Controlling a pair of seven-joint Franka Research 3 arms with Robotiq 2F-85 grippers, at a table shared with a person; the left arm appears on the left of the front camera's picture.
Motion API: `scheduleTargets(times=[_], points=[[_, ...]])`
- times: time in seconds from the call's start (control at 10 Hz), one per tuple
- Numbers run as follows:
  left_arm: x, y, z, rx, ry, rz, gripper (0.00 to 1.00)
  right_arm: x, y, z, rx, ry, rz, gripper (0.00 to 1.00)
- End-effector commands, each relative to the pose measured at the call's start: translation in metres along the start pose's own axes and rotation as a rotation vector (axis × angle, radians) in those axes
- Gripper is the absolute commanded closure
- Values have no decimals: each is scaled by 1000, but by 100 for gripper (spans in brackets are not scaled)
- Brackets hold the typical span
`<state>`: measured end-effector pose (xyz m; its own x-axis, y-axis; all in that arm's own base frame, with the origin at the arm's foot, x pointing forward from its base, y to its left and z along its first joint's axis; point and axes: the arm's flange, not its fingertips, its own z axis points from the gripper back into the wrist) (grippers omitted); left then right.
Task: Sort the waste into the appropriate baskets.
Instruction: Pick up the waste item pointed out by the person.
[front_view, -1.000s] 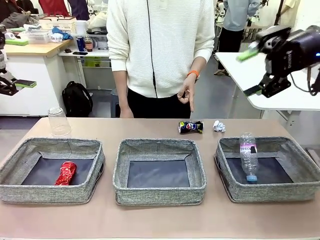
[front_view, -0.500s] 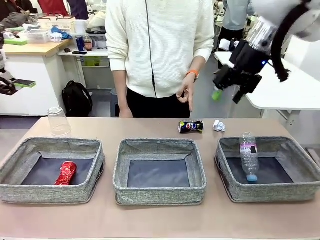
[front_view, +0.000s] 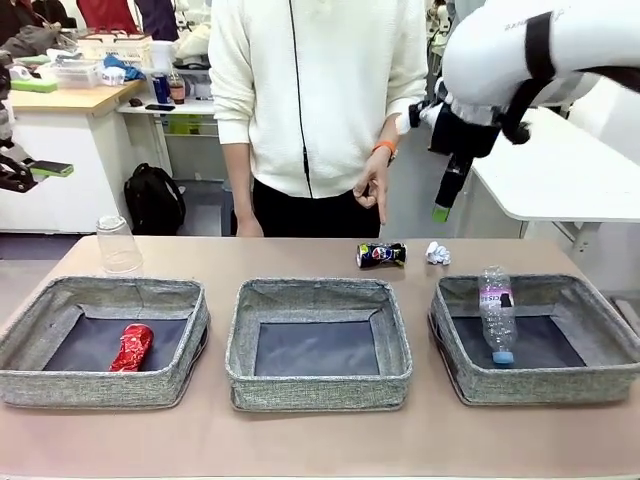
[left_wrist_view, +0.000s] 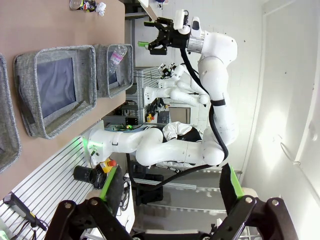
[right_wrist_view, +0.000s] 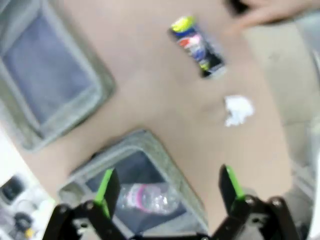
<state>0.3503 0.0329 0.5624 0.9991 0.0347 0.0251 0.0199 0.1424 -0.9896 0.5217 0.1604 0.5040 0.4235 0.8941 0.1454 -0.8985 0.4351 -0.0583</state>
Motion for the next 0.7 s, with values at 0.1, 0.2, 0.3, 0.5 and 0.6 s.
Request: scheduleTargets(times=[0.1,0.2,0.3,0.5,0.6], points=[[-2,1,2,3,12,-22,0,-10,-3,-16,281,-39,459,0],[-2,1,2,3,12,-22,0,-14,10,-12,281,-67,343,0],[-2,1,2,3,12,-22,0,-1,0,-24,140,-48,285,0],[-2,1,2,3,12,-22,0,-1,0,-24,140,-48,285,0],[-2,1,2,3,12,-22,0,-4,5,-26,201,-71,341,0]])
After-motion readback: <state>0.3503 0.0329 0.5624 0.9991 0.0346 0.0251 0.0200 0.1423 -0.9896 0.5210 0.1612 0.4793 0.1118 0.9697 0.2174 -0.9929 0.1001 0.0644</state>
